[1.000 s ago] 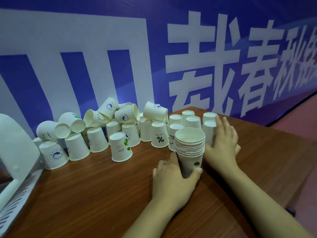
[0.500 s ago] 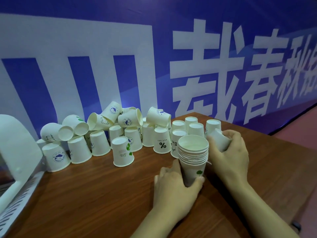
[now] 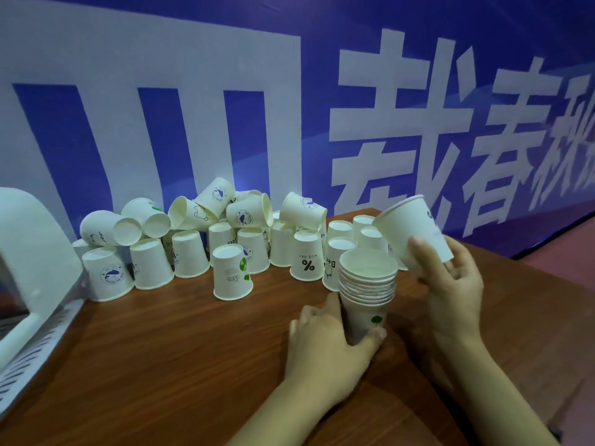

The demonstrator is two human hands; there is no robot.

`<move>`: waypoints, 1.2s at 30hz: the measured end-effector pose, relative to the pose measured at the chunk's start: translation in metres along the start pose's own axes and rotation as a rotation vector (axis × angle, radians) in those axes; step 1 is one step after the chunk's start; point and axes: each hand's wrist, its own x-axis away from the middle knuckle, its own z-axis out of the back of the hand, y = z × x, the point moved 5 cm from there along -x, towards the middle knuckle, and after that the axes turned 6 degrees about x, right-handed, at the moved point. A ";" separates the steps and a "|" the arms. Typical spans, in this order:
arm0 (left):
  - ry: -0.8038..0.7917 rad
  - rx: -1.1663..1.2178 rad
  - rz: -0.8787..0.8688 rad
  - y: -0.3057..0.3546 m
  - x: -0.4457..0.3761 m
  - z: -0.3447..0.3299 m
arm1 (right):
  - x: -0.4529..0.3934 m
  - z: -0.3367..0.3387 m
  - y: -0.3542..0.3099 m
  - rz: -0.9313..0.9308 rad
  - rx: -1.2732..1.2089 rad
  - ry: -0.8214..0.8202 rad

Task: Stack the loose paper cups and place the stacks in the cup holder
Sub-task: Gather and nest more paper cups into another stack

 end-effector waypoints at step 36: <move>0.068 0.028 -0.026 -0.002 0.003 -0.002 | 0.020 -0.025 0.009 0.205 0.307 -0.339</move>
